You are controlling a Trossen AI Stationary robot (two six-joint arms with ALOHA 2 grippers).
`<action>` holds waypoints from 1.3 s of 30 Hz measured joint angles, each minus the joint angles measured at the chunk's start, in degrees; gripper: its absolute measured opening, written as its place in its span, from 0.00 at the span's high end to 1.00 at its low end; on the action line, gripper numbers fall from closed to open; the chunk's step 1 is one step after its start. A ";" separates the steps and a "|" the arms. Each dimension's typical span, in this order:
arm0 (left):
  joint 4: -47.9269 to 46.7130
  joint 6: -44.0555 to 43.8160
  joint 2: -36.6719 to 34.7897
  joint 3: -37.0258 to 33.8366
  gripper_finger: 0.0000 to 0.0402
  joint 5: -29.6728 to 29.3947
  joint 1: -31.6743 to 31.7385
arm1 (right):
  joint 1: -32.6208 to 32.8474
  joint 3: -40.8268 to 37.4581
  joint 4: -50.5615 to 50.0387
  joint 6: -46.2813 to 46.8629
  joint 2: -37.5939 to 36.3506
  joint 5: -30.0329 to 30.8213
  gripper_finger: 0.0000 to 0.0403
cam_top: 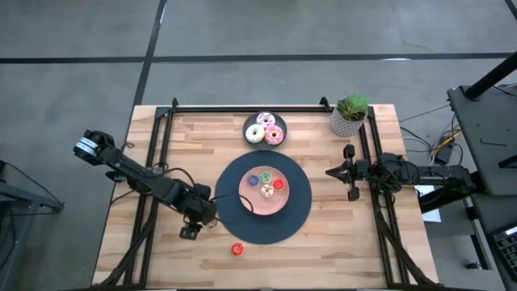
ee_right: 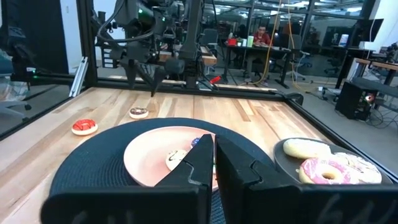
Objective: Pick & Place donuts
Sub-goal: Put the small brown donut on the pink plate
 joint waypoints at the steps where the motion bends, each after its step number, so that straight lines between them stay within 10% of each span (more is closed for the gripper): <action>1: 0.36 0.00 0.33 0.00 0.35 -0.01 -0.01 | -0.01 0.00 0.00 0.00 0.00 0.00 0.98; 39: 8.65 -2.09 8.77 0.01 0.35 -1.20 -0.44 | -0.02 0.00 0.00 0.00 0.04 0.00 0.98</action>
